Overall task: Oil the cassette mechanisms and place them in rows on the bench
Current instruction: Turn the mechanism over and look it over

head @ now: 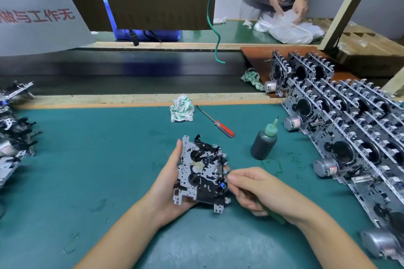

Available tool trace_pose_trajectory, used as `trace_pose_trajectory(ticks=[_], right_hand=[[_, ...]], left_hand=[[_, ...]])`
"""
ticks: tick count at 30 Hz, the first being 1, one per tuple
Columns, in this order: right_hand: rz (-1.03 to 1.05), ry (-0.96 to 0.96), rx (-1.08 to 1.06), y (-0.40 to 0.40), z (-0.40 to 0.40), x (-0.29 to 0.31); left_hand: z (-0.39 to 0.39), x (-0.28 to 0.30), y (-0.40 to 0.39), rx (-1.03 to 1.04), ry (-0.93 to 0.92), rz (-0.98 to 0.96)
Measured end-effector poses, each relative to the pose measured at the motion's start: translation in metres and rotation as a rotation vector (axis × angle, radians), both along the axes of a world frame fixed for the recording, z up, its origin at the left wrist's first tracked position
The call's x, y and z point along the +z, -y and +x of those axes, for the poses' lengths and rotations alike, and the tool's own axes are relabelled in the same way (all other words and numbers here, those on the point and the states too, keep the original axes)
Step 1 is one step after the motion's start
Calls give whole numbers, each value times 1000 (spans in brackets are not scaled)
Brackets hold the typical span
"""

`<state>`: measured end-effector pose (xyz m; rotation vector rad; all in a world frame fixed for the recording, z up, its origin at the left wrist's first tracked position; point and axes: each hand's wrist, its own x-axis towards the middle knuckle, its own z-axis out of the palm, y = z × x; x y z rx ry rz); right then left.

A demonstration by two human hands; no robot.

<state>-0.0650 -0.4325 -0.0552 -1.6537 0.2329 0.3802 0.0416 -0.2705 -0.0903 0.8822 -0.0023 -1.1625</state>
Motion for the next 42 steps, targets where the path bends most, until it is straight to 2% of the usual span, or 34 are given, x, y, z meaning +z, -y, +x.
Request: trace_pose_trajectory(ticks=[5, 10, 14, 21, 27, 42], right_hand=[[-125, -32, 20, -1, 2, -1], [-179, 32, 14, -3, 3, 4], [-207, -33, 17, -4, 1, 3], [-129, -110, 139, 1, 5, 2], [-254, -66, 132, 3, 7, 2], [-271, -115, 209, 7, 9, 4]], left_hand=[[0, 1, 1, -5, -9, -6], [0, 2, 0, -4, -10, -6], [-1, 2, 0, -4, 4, 3], [0, 4, 1, 3, 7, 25], [-1, 4, 3, 19, 10, 30], [-4, 6, 4, 34, 65, 58]])
